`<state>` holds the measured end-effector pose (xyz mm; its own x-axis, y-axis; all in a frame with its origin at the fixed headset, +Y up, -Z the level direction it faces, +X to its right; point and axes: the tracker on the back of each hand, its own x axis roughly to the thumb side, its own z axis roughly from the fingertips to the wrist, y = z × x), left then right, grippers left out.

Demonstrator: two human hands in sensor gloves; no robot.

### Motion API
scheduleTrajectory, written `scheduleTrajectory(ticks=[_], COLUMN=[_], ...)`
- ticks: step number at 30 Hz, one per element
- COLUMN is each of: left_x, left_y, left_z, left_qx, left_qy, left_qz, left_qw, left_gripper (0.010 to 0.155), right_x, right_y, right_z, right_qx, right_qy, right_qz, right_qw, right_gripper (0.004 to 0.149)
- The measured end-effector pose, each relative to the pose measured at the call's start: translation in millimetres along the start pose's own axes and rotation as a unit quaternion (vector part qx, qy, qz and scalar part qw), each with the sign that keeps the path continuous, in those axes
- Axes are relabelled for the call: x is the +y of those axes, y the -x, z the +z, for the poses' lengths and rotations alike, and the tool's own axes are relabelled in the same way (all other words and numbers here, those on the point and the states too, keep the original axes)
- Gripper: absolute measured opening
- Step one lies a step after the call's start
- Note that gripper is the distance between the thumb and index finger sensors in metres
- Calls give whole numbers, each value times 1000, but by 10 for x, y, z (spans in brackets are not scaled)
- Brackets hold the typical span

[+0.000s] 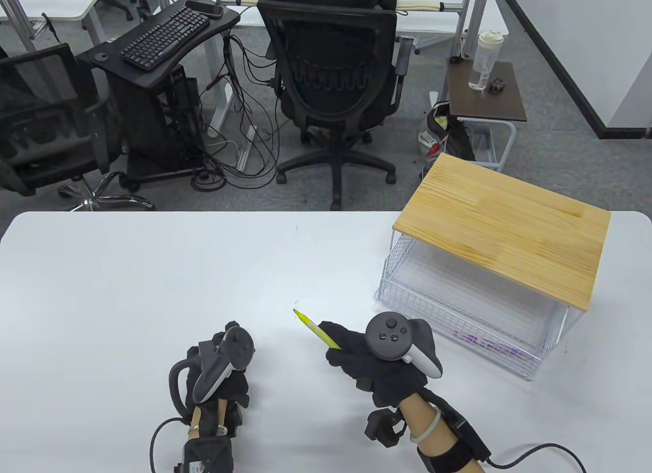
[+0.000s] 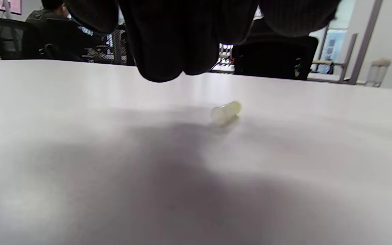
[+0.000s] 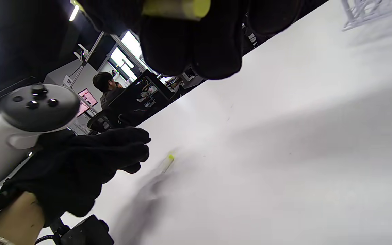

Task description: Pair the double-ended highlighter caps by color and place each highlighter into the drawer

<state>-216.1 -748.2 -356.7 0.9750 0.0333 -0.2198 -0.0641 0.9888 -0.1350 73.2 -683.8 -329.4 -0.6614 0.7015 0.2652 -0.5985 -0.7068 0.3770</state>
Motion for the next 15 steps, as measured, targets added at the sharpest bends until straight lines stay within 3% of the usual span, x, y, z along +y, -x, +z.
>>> scheduleTrajectory(ticks=[2, 10, 15], left_x=[-20, -90, -117], left_y=[-35, -95, -205], left_z=[-123, -390, -448], left_qx=[13, 62, 70], left_qy=[36, 98, 101], left_qz=[-22, -36, -96], left_qw=[999, 993, 988], left_gripper=[68, 74, 78], right_x=[-23, -16, -17], right_y=[-4, -8, -6], right_z=[11, 14, 11], right_qx=[-3, -12, -13], right_qy=[-1, -13, -15], right_qz=[-6, -14, -16], right_qw=[1000, 1000, 1000], right_gripper=[56, 55, 55])
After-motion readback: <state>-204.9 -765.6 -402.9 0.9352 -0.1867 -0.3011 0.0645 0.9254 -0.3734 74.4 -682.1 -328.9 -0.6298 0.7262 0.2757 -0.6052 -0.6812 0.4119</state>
